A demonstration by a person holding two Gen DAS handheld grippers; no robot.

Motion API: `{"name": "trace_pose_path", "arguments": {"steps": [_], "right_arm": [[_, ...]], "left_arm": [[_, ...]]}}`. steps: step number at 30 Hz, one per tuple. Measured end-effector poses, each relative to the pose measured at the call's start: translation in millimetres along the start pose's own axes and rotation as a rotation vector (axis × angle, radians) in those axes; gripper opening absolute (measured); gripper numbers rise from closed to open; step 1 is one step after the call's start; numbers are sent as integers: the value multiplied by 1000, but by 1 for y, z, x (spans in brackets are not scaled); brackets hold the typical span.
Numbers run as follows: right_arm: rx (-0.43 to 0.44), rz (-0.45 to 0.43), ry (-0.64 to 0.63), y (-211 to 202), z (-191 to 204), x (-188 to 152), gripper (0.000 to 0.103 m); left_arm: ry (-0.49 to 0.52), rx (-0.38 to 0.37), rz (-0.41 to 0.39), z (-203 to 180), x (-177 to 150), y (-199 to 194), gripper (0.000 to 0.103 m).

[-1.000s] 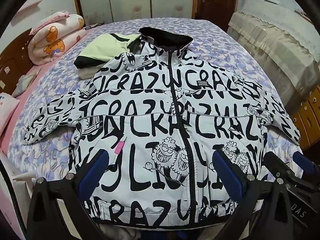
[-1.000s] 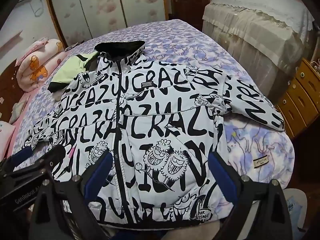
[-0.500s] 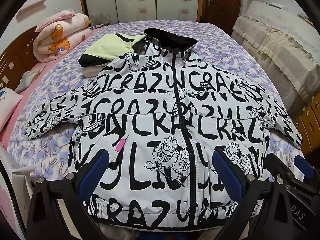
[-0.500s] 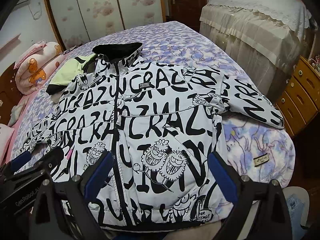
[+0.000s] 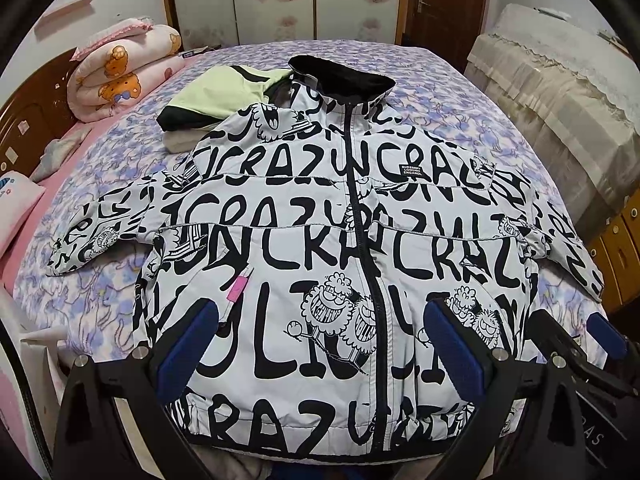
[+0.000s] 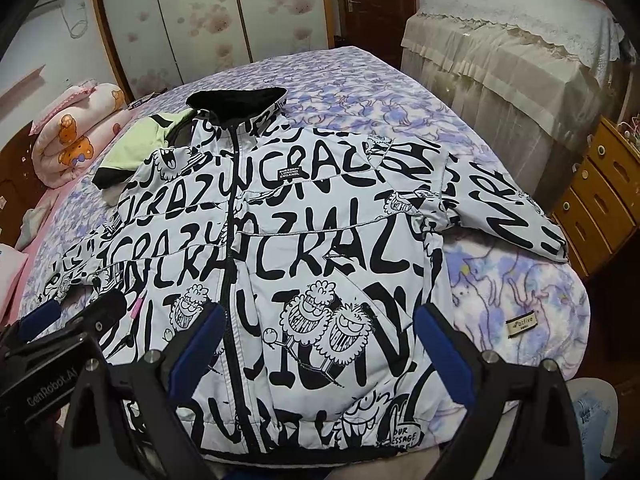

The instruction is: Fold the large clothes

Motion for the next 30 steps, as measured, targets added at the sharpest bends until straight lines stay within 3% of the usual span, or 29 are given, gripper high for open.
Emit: {"name": "trace_pose_path", "arguments": {"steps": [30], "right_arm": [[0, -2, -3, 5, -8, -3, 96]], "left_arm": [[13, -19, 35, -18, -2, 15, 100]]}}
Point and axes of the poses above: each gripper's, at about its wrist camera, not at the fingertips, and y roughly the way its jaws point, z to its left, x to its top, the point moved 9 cm from there along y, roughly the way its jaws point, and after that the axes turned 8 degrees about -z, right-handed, at the moved point
